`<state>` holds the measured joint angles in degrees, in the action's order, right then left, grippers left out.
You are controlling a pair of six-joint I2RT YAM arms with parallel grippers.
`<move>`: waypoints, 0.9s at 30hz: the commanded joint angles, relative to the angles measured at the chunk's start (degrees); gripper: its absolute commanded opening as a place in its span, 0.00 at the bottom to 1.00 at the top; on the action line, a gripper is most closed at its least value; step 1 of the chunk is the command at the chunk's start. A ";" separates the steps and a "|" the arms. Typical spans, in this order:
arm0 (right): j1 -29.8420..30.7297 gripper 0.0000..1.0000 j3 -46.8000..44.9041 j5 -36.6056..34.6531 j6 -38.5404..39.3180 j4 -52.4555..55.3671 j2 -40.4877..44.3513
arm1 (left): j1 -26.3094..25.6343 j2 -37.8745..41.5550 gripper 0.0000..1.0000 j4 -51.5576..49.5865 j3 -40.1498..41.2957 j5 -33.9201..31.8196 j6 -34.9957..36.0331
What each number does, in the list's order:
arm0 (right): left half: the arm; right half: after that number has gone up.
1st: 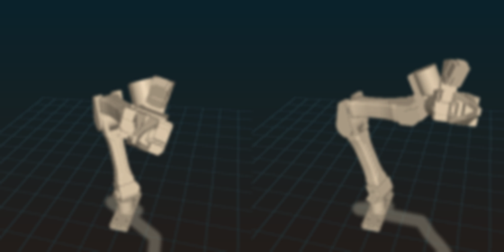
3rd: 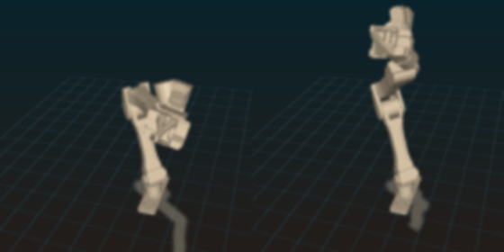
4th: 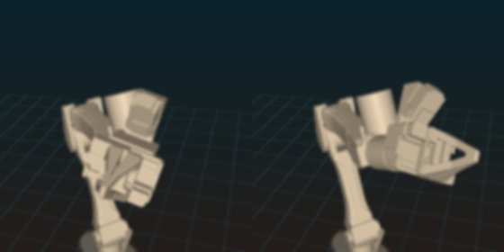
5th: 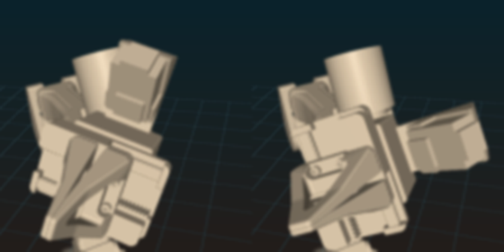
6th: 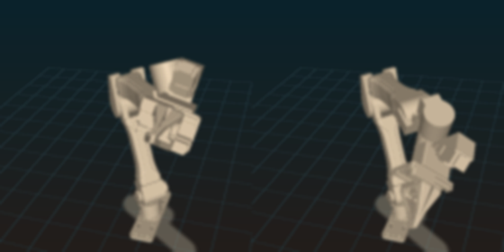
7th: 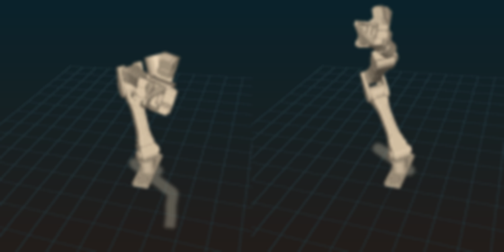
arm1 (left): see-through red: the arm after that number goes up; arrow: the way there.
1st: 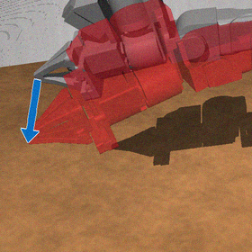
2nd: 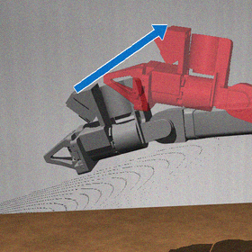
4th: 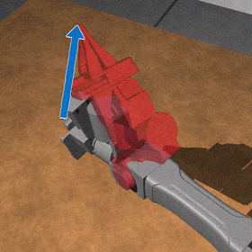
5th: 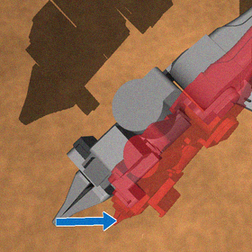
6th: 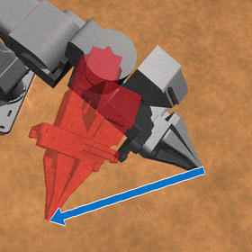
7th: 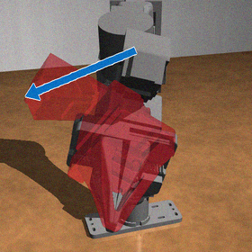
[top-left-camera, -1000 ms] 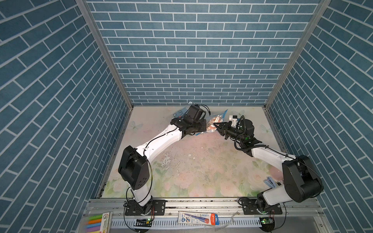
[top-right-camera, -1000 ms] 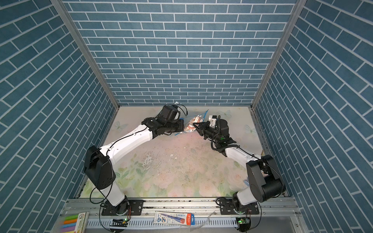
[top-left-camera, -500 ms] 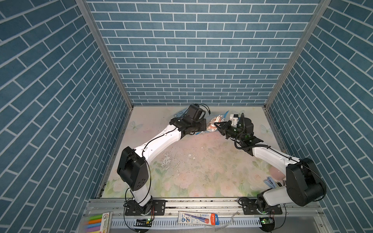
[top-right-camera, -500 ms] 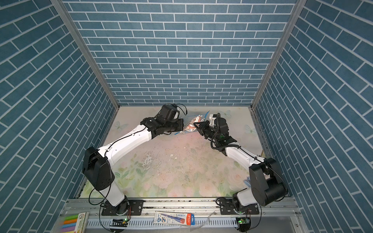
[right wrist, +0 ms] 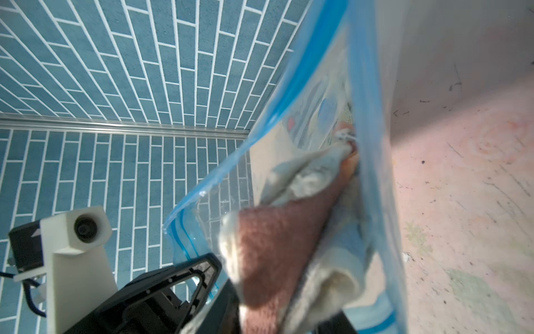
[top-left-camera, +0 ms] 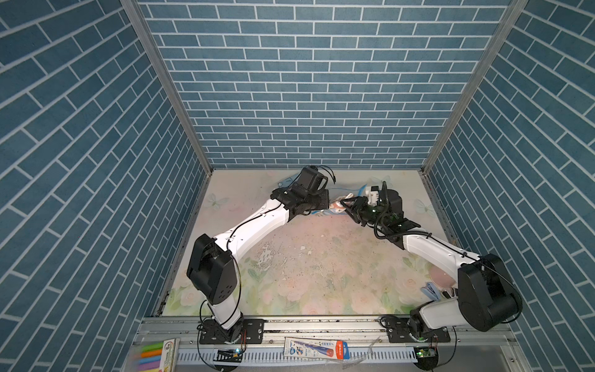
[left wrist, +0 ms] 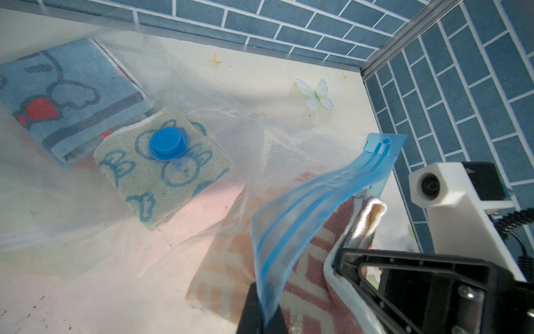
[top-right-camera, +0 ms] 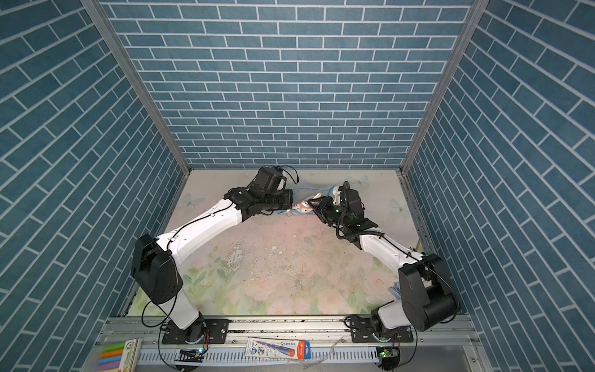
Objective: Place the folded towel into the vacuum bag
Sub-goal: Place the towel in the vacuum bag.
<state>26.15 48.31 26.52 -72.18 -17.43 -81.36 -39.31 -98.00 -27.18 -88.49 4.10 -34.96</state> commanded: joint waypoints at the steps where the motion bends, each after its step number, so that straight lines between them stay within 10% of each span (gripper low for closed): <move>1: 0.29 0.44 2.37 -0.24 2.76 2.55 2.82 | -0.15 1.85 0.00 1.32 -0.74 -0.49 0.60; 27: -9.98 0.49 10.37 0.30 17.01 30.93 12.66 | -0.57 7.82 0.00 -3.09 6.69 -4.08 9.59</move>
<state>17.65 57.23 27.94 -58.76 5.34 -69.49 -39.38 -92.71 -29.76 -83.57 1.06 -28.47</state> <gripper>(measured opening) 0.489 0.051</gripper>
